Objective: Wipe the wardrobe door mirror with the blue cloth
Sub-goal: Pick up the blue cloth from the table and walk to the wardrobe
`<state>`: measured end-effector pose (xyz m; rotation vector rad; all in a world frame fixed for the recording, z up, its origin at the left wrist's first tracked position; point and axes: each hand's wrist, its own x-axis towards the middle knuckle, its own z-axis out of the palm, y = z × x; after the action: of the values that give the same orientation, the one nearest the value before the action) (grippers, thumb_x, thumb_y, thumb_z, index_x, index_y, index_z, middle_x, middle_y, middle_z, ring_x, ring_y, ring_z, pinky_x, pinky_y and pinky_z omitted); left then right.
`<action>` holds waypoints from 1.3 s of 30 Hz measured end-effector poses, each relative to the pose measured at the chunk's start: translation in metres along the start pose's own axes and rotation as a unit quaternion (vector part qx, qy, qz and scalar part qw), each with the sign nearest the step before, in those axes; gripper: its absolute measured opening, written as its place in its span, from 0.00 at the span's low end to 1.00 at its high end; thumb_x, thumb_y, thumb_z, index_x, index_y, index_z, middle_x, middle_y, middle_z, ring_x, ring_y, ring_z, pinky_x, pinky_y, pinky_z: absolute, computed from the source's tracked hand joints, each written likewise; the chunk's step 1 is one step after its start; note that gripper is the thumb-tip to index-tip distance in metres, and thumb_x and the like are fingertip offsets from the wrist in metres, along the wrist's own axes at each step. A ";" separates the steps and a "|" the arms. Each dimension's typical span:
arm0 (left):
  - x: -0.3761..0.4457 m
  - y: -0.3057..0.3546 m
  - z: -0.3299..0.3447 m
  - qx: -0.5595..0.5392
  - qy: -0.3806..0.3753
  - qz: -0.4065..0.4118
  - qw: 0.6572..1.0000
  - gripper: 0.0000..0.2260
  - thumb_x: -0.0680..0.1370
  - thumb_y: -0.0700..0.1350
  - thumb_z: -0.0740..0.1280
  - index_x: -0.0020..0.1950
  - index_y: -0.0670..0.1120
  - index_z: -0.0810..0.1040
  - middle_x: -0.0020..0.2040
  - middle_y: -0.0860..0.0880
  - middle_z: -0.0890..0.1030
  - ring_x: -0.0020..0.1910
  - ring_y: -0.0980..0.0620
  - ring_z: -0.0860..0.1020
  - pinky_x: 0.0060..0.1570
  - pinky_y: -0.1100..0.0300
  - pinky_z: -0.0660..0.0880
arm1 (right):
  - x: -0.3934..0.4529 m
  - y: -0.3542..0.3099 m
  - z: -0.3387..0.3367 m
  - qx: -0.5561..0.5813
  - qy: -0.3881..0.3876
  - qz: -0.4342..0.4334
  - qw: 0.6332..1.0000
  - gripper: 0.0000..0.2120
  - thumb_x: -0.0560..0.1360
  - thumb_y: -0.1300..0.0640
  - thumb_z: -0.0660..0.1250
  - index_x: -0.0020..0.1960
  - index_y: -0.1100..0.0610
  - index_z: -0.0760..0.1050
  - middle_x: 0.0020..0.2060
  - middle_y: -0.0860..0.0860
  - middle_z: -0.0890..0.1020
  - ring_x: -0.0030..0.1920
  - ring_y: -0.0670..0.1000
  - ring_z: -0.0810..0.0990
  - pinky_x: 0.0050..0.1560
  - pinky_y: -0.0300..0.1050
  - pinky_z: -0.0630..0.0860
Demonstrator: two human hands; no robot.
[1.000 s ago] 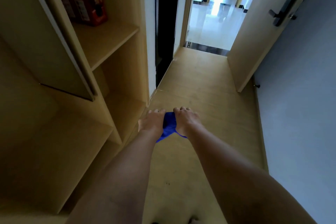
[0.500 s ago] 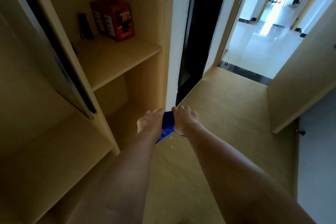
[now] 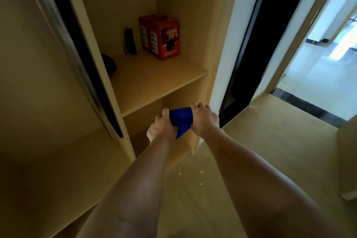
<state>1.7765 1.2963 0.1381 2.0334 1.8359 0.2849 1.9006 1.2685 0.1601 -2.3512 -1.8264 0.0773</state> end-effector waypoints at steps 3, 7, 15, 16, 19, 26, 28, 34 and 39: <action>0.035 0.000 -0.012 -0.069 0.022 -0.019 0.997 0.27 0.77 0.44 0.63 0.73 0.53 0.55 0.60 0.42 0.73 0.54 0.40 0.76 0.39 0.51 0.71 | 0.040 -0.016 -0.009 0.003 0.008 -0.021 1.000 0.23 0.72 0.61 0.66 0.65 0.55 0.65 0.58 0.53 0.72 0.59 0.56 0.71 0.50 0.50 0.71; 0.073 0.000 -0.028 -0.212 0.045 -0.033 0.976 0.29 0.76 0.37 0.61 0.75 0.52 0.56 0.63 0.42 0.72 0.57 0.42 0.75 0.49 0.53 0.73 | 0.082 -0.034 -0.013 0.012 0.024 -0.037 0.999 0.25 0.72 0.60 0.66 0.67 0.55 0.64 0.59 0.54 0.72 0.59 0.56 0.71 0.50 0.50 0.72; 0.144 0.004 -0.061 -0.518 0.093 -0.110 0.843 0.32 0.69 0.30 0.59 0.69 0.55 0.65 0.62 0.45 0.73 0.55 0.44 0.77 0.55 0.47 0.77 | 0.158 -0.062 -0.018 0.033 0.070 -0.074 0.994 0.23 0.71 0.61 0.68 0.65 0.56 0.66 0.57 0.54 0.72 0.57 0.54 0.72 0.47 0.49 0.73; 0.152 0.007 -0.067 -0.556 0.086 -0.118 0.818 0.34 0.67 0.31 0.59 0.69 0.56 0.64 0.62 0.44 0.74 0.55 0.43 0.77 0.54 0.45 0.77 | 0.169 -0.065 -0.020 0.035 0.075 -0.084 0.993 0.24 0.71 0.61 0.69 0.65 0.56 0.65 0.58 0.54 0.72 0.58 0.55 0.71 0.47 0.49 0.74; 0.176 0.017 -0.082 -0.639 0.066 -0.155 0.751 0.41 0.59 0.37 0.62 0.71 0.58 0.61 0.64 0.44 0.73 0.58 0.41 0.75 0.57 0.43 0.75 | 0.204 -0.072 -0.026 0.036 0.084 -0.108 0.990 0.27 0.71 0.61 0.69 0.67 0.56 0.63 0.61 0.55 0.71 0.61 0.55 0.70 0.49 0.49 0.74; 0.249 0.003 -0.085 -0.586 0.133 -0.213 0.771 0.36 0.71 0.31 0.57 0.74 0.58 0.57 0.74 0.47 0.61 0.68 0.40 0.66 0.63 0.42 0.69 | 0.272 -0.089 -0.003 0.085 0.115 -0.167 0.976 0.29 0.69 0.67 0.69 0.66 0.59 0.60 0.59 0.56 0.72 0.59 0.56 0.72 0.43 0.46 0.75; 0.259 -0.011 -0.072 -0.524 0.152 -0.220 0.808 0.35 0.73 0.29 0.55 0.76 0.54 0.56 0.73 0.45 0.63 0.68 0.40 0.67 0.62 0.42 0.71 | 0.284 -0.094 0.013 0.073 0.079 -0.195 0.975 0.29 0.69 0.65 0.70 0.66 0.59 0.60 0.60 0.55 0.72 0.59 0.55 0.72 0.43 0.45 0.75; 0.259 -0.052 -0.029 -0.284 0.111 -0.290 0.907 0.28 0.77 0.38 0.62 0.75 0.55 0.59 0.73 0.42 0.58 0.66 0.41 0.66 0.62 0.45 0.71 | 0.288 -0.099 0.061 -0.072 -0.099 -0.280 0.952 0.29 0.76 0.58 0.65 0.73 0.56 0.57 0.69 0.58 0.63 0.69 0.59 0.63 0.64 0.52 0.69; 0.263 -0.047 -0.033 -0.201 0.134 -0.295 0.924 0.28 0.76 0.42 0.64 0.74 0.55 0.60 0.70 0.42 0.59 0.63 0.41 0.67 0.60 0.46 0.71 | 0.291 -0.105 0.058 -0.114 -0.005 -0.282 0.953 0.17 0.76 0.59 0.64 0.65 0.56 0.69 0.65 0.59 0.66 0.63 0.58 0.67 0.57 0.50 0.72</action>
<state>1.7537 1.5642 0.1208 1.1457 2.2246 0.7176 1.8654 1.5809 0.1366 -1.8518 -2.5496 -0.2030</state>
